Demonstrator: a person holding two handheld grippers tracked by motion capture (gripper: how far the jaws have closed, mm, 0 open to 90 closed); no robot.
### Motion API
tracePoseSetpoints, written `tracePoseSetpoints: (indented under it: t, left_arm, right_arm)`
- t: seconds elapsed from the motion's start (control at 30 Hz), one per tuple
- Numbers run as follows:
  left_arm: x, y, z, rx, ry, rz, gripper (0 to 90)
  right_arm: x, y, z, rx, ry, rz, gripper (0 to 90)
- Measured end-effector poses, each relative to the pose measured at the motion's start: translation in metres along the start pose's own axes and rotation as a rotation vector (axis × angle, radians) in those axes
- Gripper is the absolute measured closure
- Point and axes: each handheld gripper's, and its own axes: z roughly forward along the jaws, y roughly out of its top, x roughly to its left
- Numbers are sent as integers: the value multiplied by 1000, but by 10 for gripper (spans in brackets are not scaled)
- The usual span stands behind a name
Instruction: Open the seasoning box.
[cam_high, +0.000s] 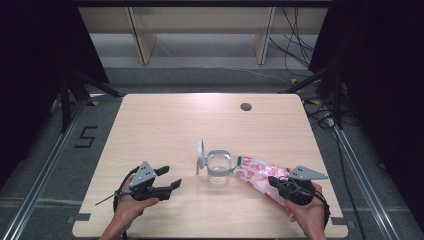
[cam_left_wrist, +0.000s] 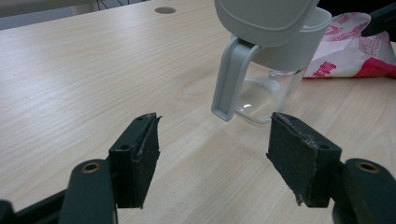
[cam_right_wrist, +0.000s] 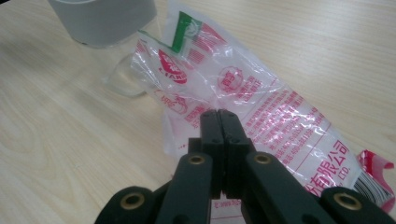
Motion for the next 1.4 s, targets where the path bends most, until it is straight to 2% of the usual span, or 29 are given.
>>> tracePoseSetpoints:
  t: [0.03,0.13,0.23,0.3,0.33,0.47,0.5,0.53,0.57,0.6,0.63,0.67,0.73,0.77,0.8,0.83,0.9,0.93,0.97,1.0,1.03,1.1,1.27,1.3,1.33,1.4]
  left_arm:
    - [0,0,0,1,0,-2,331]
    - [0,0,0,1,1,-1,331]
    - [0,0,0,1,1,-1,331]
    - [0,0,0,1,0,-2,330]
    - [0,0,0,1,0,-2,330]
    - [-1,0,1,-2,-4,0,329]
    - [-1,0,1,-2,-4,0,329]
    - [-1,0,1,0,-8,1,329]
    - [0,0,1,3,-7,3,329]
    - [0,0,1,3,-7,3,328]
    - [0,-1,1,6,-3,4,328]
    - [-1,0,1,6,0,4,328]
    - [-1,-1,2,5,-4,3,328]
    - [-2,0,2,4,-5,1,328]
    - [-2,0,2,4,-5,1,328]
    - [-2,0,2,6,-3,-1,328]
    - [-2,0,2,1,-10,1,328]
    - [-2,0,2,1,-9,-1,328]
    - [-1,0,2,-3,-6,-8,328]
    - [-1,0,2,-3,-6,-8,328]
    - [-1,1,1,0,-2,4,328]
    - [0,0,2,-3,-9,-5,329]
    - [0,0,1,7,-3,2,328]
    - [-1,0,2,3,-4,-1,328]
    - [-1,0,2,0,-11,0,329]
    - [-1,0,2,-1,-11,-1,329]
  right_arm:
    - [1,0,1,-1,-4,-22,900]
    - [2,0,1,-8,-22,-37,900]
    - [9,-1,-1,1,-28,-39,900]
    - [13,-1,-1,6,-28,-15,900]
    - [12,-1,0,1,-14,-43,900]
    - [15,0,0,-1,-3,-58,900]
    - [15,0,-1,3,4,-46,899]
    - [13,2,-1,-16,15,-80,873]
    - [13,4,-2,-12,27,-94,835]
    - [13,4,-2,-12,27,-94,835]
    - [16,10,-5,-19,33,-103,786]
    - [14,13,-5,-22,40,-137,750]
    - [12,17,-5,-16,52,-137,744]
    - [3,25,-1,-36,49,-179,683]
    - [3,25,-1,-36,49,-179,683]
    - [-1,28,2,-16,70,-162,669]
    - [-10,34,10,-12,63,-152,614]
    - [-17,37,16,12,86,-145,598]
    - [-24,41,25,3,99,-145,549]
    - [-24,41,25,3,99,-145,549]
    - [-28,44,29,37,119,-128,547]
    - [-34,51,37,31,111,-146,536]
    - [-37,63,48,70,129,-141,527]
    - [-39,65,52,75,120,-163,526]
    - [-38,66,57,99,121,-152,522]
    - [-38,67,61,103,123,-145,519]
